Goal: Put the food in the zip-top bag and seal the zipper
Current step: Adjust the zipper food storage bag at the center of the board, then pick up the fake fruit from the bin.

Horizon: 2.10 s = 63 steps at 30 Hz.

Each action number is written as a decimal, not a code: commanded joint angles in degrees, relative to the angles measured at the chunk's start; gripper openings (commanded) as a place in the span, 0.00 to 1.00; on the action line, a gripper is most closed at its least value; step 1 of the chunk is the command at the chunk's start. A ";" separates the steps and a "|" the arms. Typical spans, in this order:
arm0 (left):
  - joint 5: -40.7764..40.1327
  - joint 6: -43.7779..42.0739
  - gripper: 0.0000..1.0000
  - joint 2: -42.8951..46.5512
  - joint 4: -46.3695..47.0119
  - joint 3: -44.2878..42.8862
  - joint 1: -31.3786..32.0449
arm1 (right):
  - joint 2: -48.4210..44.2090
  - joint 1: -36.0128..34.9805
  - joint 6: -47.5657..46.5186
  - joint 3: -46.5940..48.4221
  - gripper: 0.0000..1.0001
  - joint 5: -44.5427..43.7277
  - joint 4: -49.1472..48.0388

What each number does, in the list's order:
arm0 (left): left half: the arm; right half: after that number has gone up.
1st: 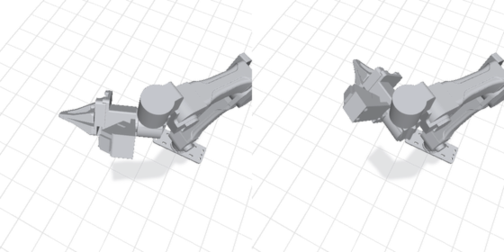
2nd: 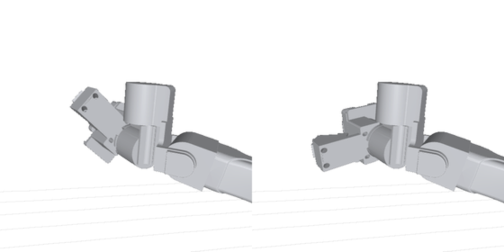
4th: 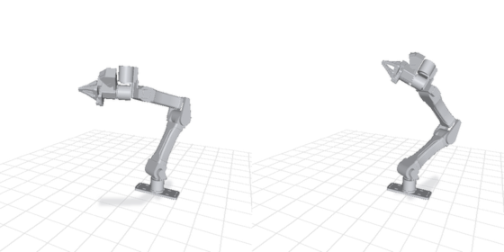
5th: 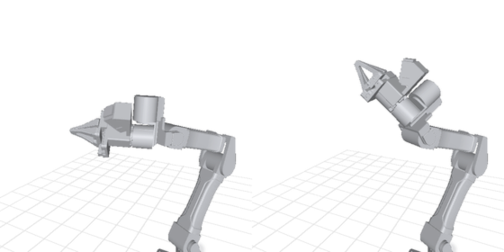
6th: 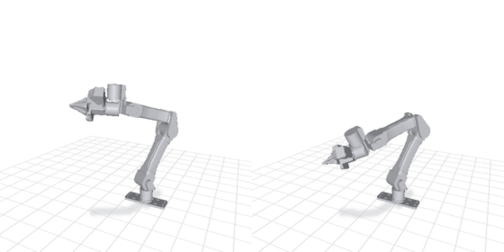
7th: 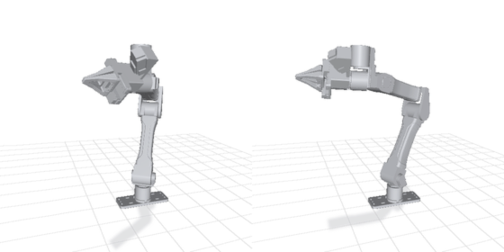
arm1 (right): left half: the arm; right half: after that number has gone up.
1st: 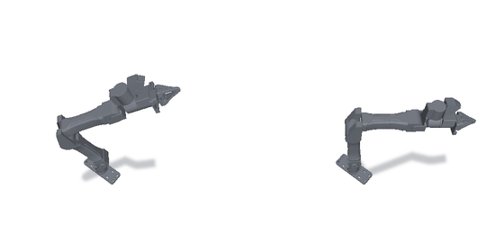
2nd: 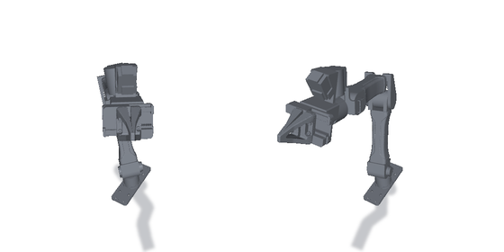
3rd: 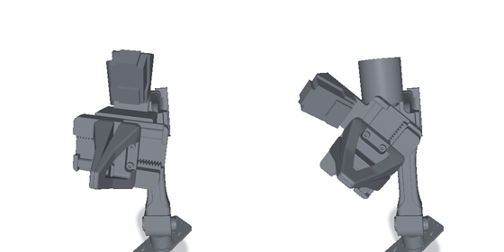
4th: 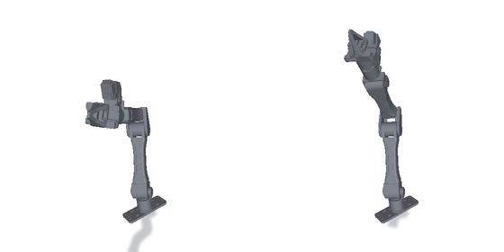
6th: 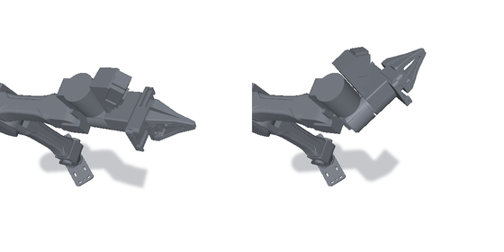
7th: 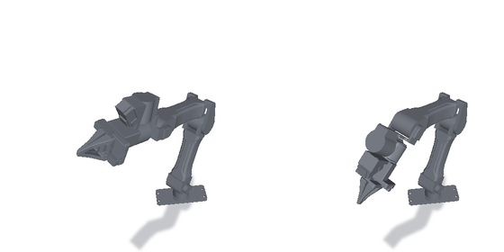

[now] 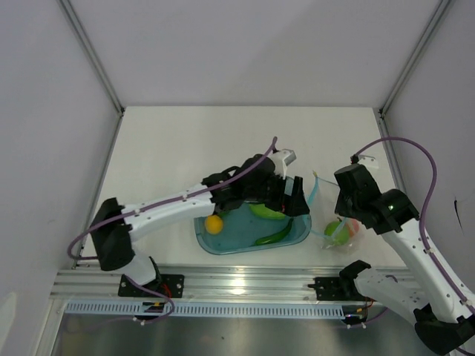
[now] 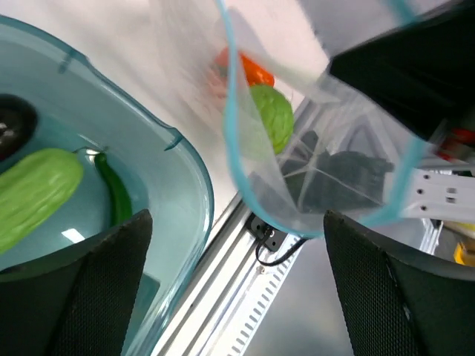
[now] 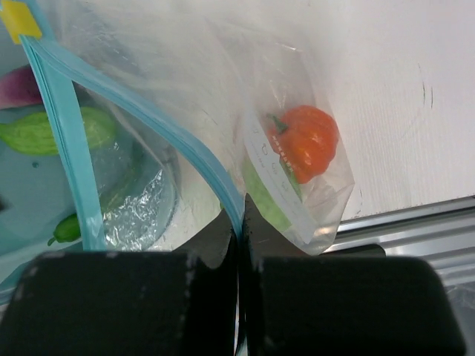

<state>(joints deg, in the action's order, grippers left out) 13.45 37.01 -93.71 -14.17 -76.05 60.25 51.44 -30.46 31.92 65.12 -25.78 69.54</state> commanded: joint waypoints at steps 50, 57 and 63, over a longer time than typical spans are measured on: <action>-30.15 19.76 0.81 4.06 -22.83 23.93 -12.09 | 0.94 0.31 -0.90 0.35 0.00 6.01 -0.81; -30.94 18.97 0.44 7.49 -22.57 23.32 -10.77 | 1.03 0.31 -0.63 0.27 0.00 6.62 -1.42; -26.92 14.94 0.32 13.71 -21.87 21.73 -10.33 | 1.56 0.31 -0.72 -0.17 0.00 7.15 -1.86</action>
<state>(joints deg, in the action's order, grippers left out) -15.75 54.68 -85.43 -37.76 -51.27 49.36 52.88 -30.24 31.29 63.96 -18.70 68.47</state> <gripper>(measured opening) 0.613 0.003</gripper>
